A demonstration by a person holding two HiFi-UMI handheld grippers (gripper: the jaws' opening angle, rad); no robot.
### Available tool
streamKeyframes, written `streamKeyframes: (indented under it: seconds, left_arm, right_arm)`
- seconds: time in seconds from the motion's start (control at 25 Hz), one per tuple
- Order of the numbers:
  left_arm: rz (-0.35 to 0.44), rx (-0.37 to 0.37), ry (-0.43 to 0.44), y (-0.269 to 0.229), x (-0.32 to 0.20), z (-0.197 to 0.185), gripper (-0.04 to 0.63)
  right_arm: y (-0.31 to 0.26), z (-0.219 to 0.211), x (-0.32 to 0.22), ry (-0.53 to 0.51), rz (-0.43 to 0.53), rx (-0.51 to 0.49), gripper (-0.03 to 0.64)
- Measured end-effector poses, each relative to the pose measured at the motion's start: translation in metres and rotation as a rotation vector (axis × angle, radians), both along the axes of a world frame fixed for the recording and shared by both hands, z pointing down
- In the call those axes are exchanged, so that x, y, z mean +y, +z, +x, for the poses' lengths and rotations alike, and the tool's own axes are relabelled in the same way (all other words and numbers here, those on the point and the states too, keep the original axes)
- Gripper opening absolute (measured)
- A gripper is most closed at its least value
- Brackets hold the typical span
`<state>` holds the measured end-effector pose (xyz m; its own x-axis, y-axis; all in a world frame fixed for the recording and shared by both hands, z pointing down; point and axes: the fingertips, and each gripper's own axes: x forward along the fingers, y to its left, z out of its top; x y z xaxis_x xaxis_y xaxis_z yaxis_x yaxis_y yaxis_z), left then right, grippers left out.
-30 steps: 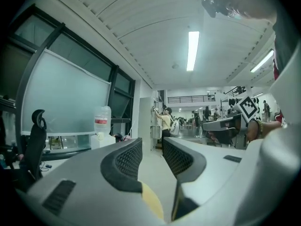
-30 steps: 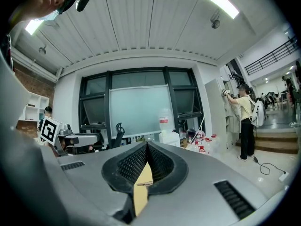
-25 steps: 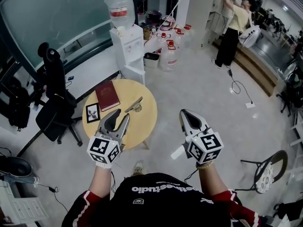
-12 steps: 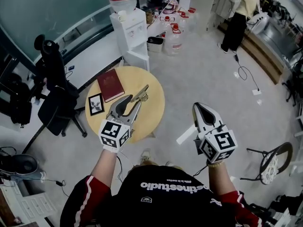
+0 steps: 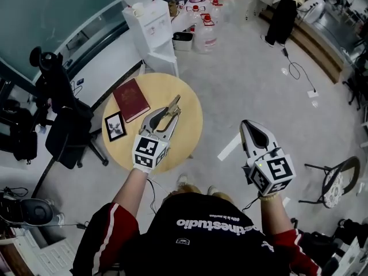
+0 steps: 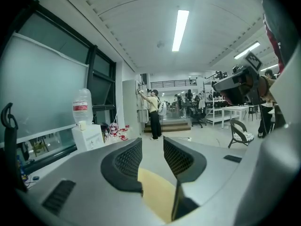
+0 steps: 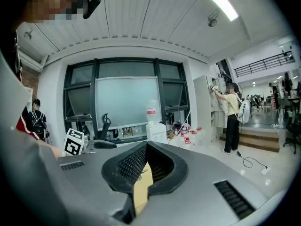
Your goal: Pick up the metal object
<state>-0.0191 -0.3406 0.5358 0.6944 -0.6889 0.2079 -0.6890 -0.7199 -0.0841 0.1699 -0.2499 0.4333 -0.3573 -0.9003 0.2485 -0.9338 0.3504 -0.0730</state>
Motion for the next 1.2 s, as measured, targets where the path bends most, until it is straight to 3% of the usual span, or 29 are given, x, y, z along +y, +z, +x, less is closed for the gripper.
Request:
streamKeyframes:
  seconds: [0.48,0.84,1.2]
  left_arm:
    - [-0.038,-0.095,0.074,0.08,-0.049,-0.007,0.147]
    - [-0.119,-0.182,0.153,0.145,-0.074,0.0,0.147]
    - [-0.173,-0.218,0.183,0.193,-0.093,0.003,0.147]
  right_arm:
    - [0.022,-0.023,-0.016,0.087,-0.032,0.033,0.028]
    - [0.043,-0.048,-0.031,0.14,-0.066,0.003,0.028]
    - [0.086,-0.064,-0.066,0.137,-0.1,0.018,0.028]
